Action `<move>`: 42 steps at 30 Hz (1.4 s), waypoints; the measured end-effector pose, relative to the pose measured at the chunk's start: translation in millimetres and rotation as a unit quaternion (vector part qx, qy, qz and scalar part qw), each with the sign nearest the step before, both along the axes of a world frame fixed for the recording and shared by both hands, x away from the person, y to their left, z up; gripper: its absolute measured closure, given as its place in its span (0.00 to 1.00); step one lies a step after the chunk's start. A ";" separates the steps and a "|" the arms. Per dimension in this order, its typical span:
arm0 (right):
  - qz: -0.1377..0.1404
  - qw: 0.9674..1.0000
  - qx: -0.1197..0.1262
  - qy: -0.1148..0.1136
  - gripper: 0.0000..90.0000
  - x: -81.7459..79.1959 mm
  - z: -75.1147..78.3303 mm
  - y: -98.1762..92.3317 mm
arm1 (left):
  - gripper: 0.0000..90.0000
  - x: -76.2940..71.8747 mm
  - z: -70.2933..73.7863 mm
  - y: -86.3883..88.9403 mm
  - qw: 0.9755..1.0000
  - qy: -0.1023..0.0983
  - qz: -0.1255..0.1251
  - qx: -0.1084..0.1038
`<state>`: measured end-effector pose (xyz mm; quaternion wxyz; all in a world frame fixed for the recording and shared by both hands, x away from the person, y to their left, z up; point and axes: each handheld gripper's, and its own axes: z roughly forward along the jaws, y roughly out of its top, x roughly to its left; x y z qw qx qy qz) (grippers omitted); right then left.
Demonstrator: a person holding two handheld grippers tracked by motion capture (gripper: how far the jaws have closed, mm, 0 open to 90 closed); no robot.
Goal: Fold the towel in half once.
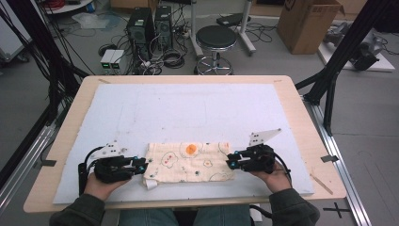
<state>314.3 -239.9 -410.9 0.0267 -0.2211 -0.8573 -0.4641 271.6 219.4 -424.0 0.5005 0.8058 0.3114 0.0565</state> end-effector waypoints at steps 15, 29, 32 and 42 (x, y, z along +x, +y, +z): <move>0.029 0.996 -0.085 -0.009 0.77 -10.6 -27.2 11.3 | 0.90 -2.9 -19.3 -10.3 0.996 0.032 -0.033 0.071; 0.025 0.997 -0.068 -0.021 0.69 -14.4 -27.7 9.2 | 0.81 -5.3 -14.1 -7.6 0.997 0.012 -0.036 0.061; 0.019 0.998 -0.057 -0.024 0.66 -14.1 -23.2 9.7 | 0.79 -4.0 -11.4 -6.3 0.998 0.007 -0.031 0.054; -0.003 0.999 -0.032 -0.031 0.61 -5.8 -15.7 8.5 | 0.71 0.9 -5.3 -2.9 0.999 -0.008 -0.013 0.034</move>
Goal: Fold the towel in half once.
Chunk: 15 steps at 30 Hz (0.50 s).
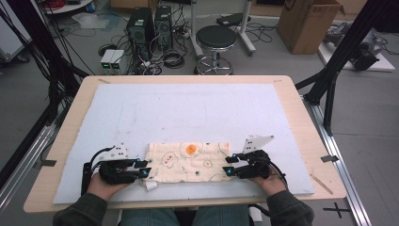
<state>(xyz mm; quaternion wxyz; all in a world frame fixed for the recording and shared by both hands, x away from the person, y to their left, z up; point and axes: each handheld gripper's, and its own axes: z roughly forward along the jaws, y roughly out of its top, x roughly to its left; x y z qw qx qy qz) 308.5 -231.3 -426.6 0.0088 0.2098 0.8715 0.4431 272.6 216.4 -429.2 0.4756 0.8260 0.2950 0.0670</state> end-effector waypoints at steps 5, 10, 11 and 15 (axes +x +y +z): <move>-0.009 1.000 0.006 0.003 0.55 5.0 2.3 1.7 | 0.65 4.0 1.9 0.0 1.000 -0.002 0.011 -0.002; -0.014 1.000 0.002 0.003 0.51 7.8 2.6 4.0 | 0.60 6.2 4.6 -3.2 1.000 -0.006 0.008 0.006; -0.016 1.000 0.001 0.003 0.50 7.7 3.0 4.6 | 0.59 6.3 5.2 -4.3 1.000 -0.007 0.007 0.007; -0.022 1.000 0.000 -0.001 0.46 10.6 4.7 5.1 | 0.57 7.9 8.1 -5.9 1.000 -0.009 0.004 0.013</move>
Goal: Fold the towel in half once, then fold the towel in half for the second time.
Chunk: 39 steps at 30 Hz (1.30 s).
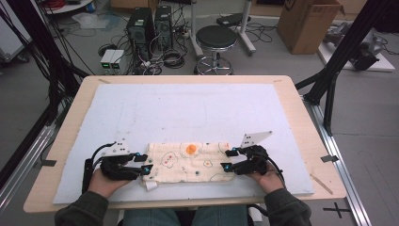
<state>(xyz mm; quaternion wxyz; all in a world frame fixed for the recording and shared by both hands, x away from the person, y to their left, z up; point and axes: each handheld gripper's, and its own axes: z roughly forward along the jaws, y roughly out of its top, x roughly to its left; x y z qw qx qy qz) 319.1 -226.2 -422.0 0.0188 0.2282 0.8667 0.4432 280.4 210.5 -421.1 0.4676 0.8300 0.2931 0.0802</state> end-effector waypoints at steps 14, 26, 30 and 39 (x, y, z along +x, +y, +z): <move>-0.024 1.000 0.012 -0.006 0.41 18.0 12.8 -1.6 | 0.49 13.4 14.0 1.8 1.000 -0.005 0.021 -0.010; -0.026 0.999 0.011 -0.015 0.42 33.9 25.1 1.3 | 0.48 33.9 36.6 -4.2 1.000 -0.013 0.021 -0.012; -0.028 0.999 0.004 -0.015 0.41 41.7 26.8 3.0 | 0.48 40.3 35.9 -4.9 1.000 -0.009 0.027 -0.012; -0.043 0.999 -0.001 -0.014 0.42 60.3 34.7 2.8 | 0.48 57.4 33.6 -1.3 0.998 0.000 0.052 -0.020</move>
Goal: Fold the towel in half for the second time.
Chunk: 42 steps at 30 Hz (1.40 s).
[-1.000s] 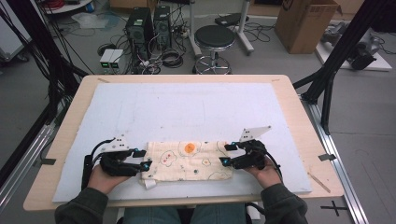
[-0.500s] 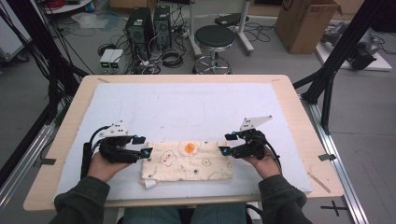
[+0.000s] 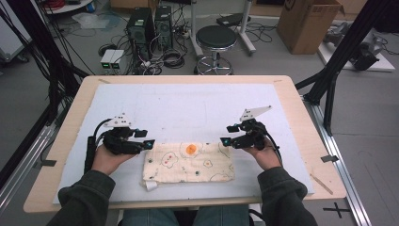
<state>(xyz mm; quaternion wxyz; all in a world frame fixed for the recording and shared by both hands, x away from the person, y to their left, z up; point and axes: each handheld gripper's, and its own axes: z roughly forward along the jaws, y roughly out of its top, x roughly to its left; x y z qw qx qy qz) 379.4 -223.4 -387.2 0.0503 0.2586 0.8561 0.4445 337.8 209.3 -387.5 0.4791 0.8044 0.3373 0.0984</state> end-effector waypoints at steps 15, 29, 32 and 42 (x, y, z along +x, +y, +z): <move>-0.022 0.999 -0.026 0.037 0.52 22.5 -11.6 -0.9 | 0.51 22.9 -18.5 1.7 0.999 0.019 0.027 0.009; -0.002 0.996 -0.034 0.083 0.58 20.4 -39.5 -7.9 | 0.54 30.6 -37.2 -5.5 0.997 0.061 0.018 0.050; -0.004 0.997 -0.031 0.077 0.59 17.7 -43.3 -8.8 | 0.55 32.6 -41.3 -6.2 0.996 0.073 0.016 0.057; 0.008 0.995 -0.061 0.080 0.89 16.9 -49.0 -1.8 | 0.93 31.8 -47.7 -12.1 0.993 0.086 -0.018 0.081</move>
